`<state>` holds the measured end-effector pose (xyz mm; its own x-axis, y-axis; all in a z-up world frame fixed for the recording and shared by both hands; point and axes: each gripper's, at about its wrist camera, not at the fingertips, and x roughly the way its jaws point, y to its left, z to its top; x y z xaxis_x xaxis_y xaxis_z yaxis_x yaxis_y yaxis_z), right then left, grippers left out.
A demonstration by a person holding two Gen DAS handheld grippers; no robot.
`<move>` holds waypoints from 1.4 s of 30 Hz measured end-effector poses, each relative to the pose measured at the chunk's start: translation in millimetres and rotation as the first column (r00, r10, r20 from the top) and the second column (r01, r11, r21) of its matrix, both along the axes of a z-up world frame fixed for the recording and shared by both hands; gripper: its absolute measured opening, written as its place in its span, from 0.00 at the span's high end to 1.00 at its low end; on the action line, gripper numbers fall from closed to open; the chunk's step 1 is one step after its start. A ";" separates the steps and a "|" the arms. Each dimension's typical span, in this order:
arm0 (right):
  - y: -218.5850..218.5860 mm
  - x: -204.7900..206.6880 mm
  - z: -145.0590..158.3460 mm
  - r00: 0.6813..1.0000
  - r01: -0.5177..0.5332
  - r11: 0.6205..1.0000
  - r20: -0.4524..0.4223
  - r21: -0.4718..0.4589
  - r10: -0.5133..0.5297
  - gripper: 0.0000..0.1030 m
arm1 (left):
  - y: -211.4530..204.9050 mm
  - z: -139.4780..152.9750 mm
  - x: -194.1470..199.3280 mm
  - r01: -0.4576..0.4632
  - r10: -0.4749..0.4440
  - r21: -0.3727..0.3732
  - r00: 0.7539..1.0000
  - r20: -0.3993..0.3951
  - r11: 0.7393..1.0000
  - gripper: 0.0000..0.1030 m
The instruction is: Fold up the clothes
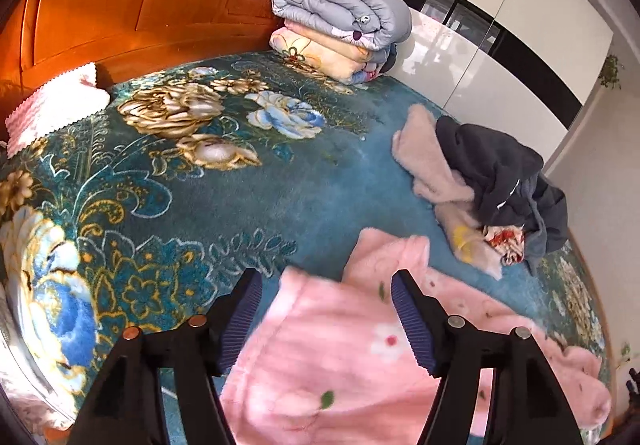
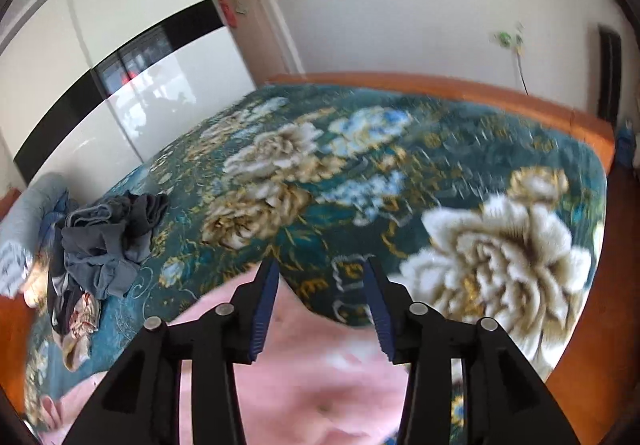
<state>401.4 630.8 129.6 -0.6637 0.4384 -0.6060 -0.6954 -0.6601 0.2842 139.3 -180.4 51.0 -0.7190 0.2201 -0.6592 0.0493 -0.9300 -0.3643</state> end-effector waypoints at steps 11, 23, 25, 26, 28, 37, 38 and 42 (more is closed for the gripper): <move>-67.0 -188.8 -96.6 0.904 -0.244 0.872 0.227 -0.423 0.363 0.45 | 93.7 -55.8 -92.0 0.153 -0.120 -0.113 0.959 0.259 0.982 0.24; -72.8 -229.0 -117.9 0.882 -0.090 0.931 0.405 -0.355 0.239 0.79 | 99.9 -71.8 -103.0 0.161 -0.108 -0.152 0.945 0.308 0.975 0.35; -71.7 -226.3 -117.5 0.880 -0.094 0.937 0.411 -0.337 0.237 0.92 | 100.6 -70.6 -104.2 0.160 -0.103 -0.169 0.947 0.304 0.973 0.64; -69.4 -223.6 -117.1 0.887 -0.098 0.933 0.395 -0.345 0.239 0.95 | 98.8 -69.0 -105.4 0.156 -0.101 -0.169 0.949 0.299 0.973 0.81; -64.9 -217.0 -109.9 0.911 -0.118 0.927 0.333 -0.356 0.244 0.97 | 95.2 -65.7 -107.8 0.149 -0.096 -0.169 0.953 0.289 0.974 0.88; -29.9 -216.6 -13.3 0.987 -0.157 0.949 -0.007 -0.274 0.161 1.00 | 74.3 39.5 -141.0 0.102 -0.104 -0.192 0.995 0.001 0.976 0.91; -29.5 -218.8 1.1 0.990 -0.144 0.964 -0.037 -0.221 0.140 1.00 | 72.2 46.2 -147.9 0.092 -0.097 -0.202 0.995 -0.014 0.975 0.91; -21.9 -241.7 26.4 0.994 -0.106 0.985 -0.048 -0.138 0.101 1.00 | 58.3 36.9 -177.7 0.081 -0.078 -0.136 0.996 0.033 0.987 0.91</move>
<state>159.6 608.9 156.0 -0.7262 0.2784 -0.6286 -0.6116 -0.6794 0.4055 -38.5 -122.1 87.9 -0.6844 0.1821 -0.7060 -0.0187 -0.9724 -0.2328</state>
